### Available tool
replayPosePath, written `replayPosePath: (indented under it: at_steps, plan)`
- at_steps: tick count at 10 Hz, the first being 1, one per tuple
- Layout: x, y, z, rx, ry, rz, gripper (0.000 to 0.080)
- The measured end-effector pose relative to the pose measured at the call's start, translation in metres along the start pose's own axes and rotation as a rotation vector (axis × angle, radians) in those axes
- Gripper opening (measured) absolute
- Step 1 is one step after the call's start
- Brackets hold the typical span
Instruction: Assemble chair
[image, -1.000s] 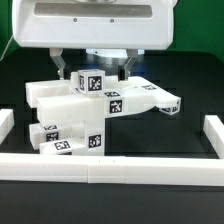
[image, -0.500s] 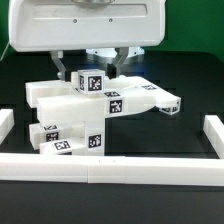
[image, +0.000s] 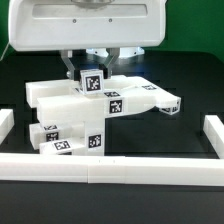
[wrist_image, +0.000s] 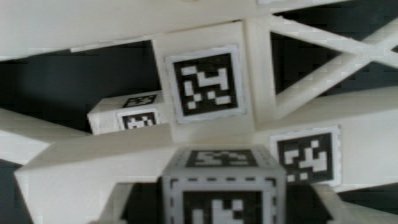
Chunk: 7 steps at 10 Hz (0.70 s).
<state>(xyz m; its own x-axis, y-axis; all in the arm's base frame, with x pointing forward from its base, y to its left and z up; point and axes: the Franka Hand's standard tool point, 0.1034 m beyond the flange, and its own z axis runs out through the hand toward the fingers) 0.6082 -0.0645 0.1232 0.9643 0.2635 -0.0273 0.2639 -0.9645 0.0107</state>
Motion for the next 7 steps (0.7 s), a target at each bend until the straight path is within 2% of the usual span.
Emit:
replayPosePath:
  at_steps: [7]
  plan:
    - [0.0000,-0.0009,0.0004,0.016,0.002,0.598,0.0284]
